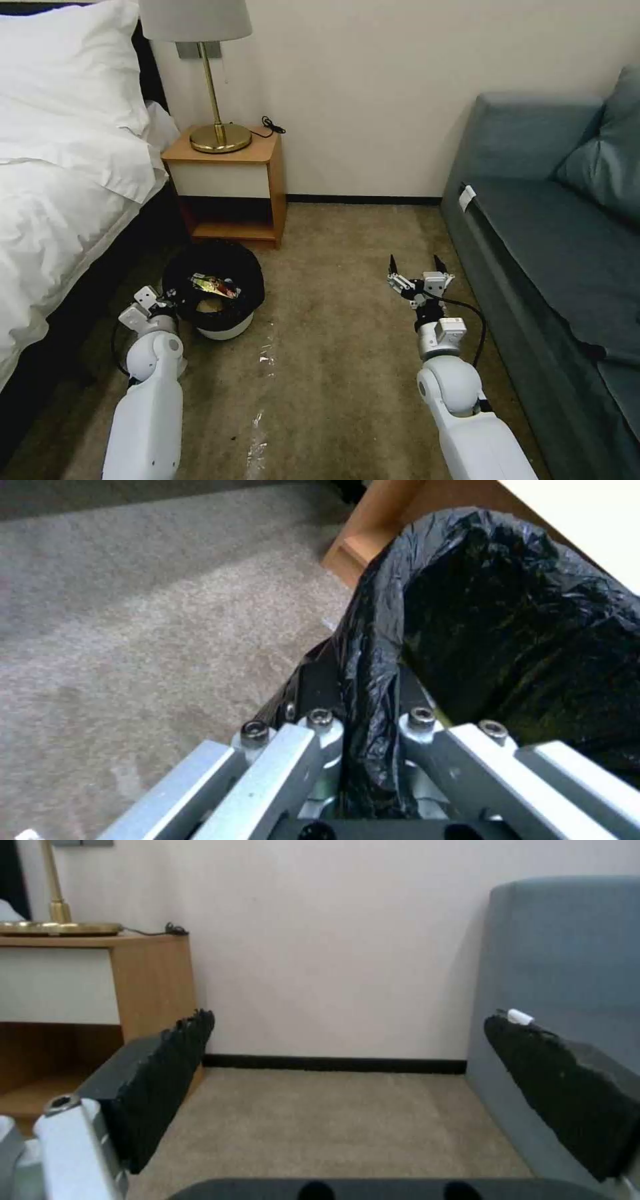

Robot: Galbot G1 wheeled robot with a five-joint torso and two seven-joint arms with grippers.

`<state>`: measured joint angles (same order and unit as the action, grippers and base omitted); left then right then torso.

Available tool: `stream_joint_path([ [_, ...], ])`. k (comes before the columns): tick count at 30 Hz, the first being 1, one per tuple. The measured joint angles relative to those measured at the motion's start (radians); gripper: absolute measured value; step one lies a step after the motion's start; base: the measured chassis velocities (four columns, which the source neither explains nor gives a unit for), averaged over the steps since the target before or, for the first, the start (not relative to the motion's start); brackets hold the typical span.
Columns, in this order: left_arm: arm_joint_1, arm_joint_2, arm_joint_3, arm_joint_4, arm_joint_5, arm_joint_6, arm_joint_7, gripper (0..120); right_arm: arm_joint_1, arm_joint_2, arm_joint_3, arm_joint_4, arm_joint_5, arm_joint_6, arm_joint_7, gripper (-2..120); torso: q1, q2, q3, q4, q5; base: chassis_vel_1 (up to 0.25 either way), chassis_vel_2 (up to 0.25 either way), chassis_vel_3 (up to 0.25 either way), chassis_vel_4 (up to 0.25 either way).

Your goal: Pick up the trash bin, then pick up the garbage on the floor and place it into the trash bin.

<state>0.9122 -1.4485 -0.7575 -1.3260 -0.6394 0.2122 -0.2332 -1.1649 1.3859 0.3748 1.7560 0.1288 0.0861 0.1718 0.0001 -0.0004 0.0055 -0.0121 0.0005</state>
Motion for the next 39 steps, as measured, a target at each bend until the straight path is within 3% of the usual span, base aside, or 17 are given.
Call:
stream_joint_path([
  [7,-0.025,0.005,0.015,0.055,-0.039,-0.012,0.031,4,-0.007,0.006,0.002,-0.015,-0.008,0.007,-0.002,100,0.0,0.0,0.0,0.0006,0.0002,0.0,0.0,0.0,0.0],
  [13,-0.006,0.006,0.023,0.015,-0.055,0.016,0.044,4,-0.011,0.002,-0.003,-0.022,-0.011,0.011,-0.004,100,0.0,0.0,0.0,0.0001,-0.0013,0.0,0.0,0.0,0.0],
  [15,0.013,0.01,0.027,-0.041,-0.06,0.035,0.054,15,-0.003,-0.018,-0.01,-0.025,-0.01,0.011,-0.005,100,0.0,0.0,0.0,-0.0009,-0.0022,0.0,0.0,0.0,0.0],
  [17,0.019,0.012,0.026,-0.061,-0.06,0.038,0.055,19,0.001,-0.023,-0.009,-0.025,-0.009,0.011,-0.005,100,0.0,0.0,0.0,-0.0006,-0.0017,0.0,0.0,0.0,0.0],
  [21,0.048,0.022,0.012,-0.168,-0.058,0.058,0.054,38,0.004,-0.027,-0.002,-0.025,-0.002,0.011,-0.006,100,0.0,0.0,0.0,0.0,-0.0008,0.0,0.0,0.0,0.0],
  [23,0.051,0.024,0.01,-0.179,-0.057,0.06,0.054,39,0.003,-0.025,-0.002,-0.026,-0.003,0.012,-0.008,100,0.0,0.0,0.0,0.0,-0.0008,0.0,0.0,0.0,0.0],
  [27,0.083,0.039,-0.008,-0.261,-0.048,0.074,0.048,59,-0.002,-0.013,-0.004,-0.029,-0.006,0.016,-0.012,100,0.0,0.0,0.0,0.0,-0.0007,0.0,0.0,0.0,0.0],
  [28,0.083,0.039,-0.008,-0.261,-0.048,0.074,0.048,59,-0.002,-0.013,-0.004,-0.029,-0.006,0.016,-0.012,100,0.0,0.0,0.0,0.0,-0.0007,0.0,0.0,0.0,0.0],
  [31,0.133,0.052,-0.026,-0.361,-0.043,0.108,0.045,74,-0.006,-0.013,-0.006,-0.029,-0.007,0.017,-0.013,100,0.0,0.0,0.0,0.0,-0.0008,0.0,0.0,0.0,0.0],
  [33,0.148,0.057,-0.031,-0.391,-0.035,0.119,0.046,79,-0.008,-0.018,-0.012,-0.031,-0.007,0.018,-0.013,100,0.0,0.0,0.0,-0.0001,-0.0008,0.0,0.0,0.0,0.0],
  [35,0.183,0.076,-0.046,-0.454,0.001,0.139,0.075,90,-0.009,-0.034,-0.028,-0.033,-0.008,0.018,-0.012,100,0.0,0.0,0.0,0.0001,-0.0007,0.0,0.0,0.0,0.0],
  [36,0.183,0.076,-0.046,-0.454,0.001,0.139,0.075,90,-0.009,-0.034,-0.028,-0.033,-0.008,0.018,-0.012,100,0.0,0.0,0.0,0.0001,-0.0007,0.0,0.0,0.0,0.0],
  [38,0.215,0.101,-0.061,-0.499,0.051,0.149,0.164,95,-0.009,-0.035,-0.03,-0.031,-0.006,0.018,-0.008,100,0.0,0.0,0.0,0.0,-0.0007,0.0,0.0,0.0,0.0],
  [39,0.215,0.101,-0.061,-0.499,0.051,0.149,0.164,95,-0.009,-0.035,-0.03,-0.031,-0.006,0.018,-0.008,100,0.0,0.0,0.0,0.0,-0.0007,0.0,0.0,0.0,0.0],
])
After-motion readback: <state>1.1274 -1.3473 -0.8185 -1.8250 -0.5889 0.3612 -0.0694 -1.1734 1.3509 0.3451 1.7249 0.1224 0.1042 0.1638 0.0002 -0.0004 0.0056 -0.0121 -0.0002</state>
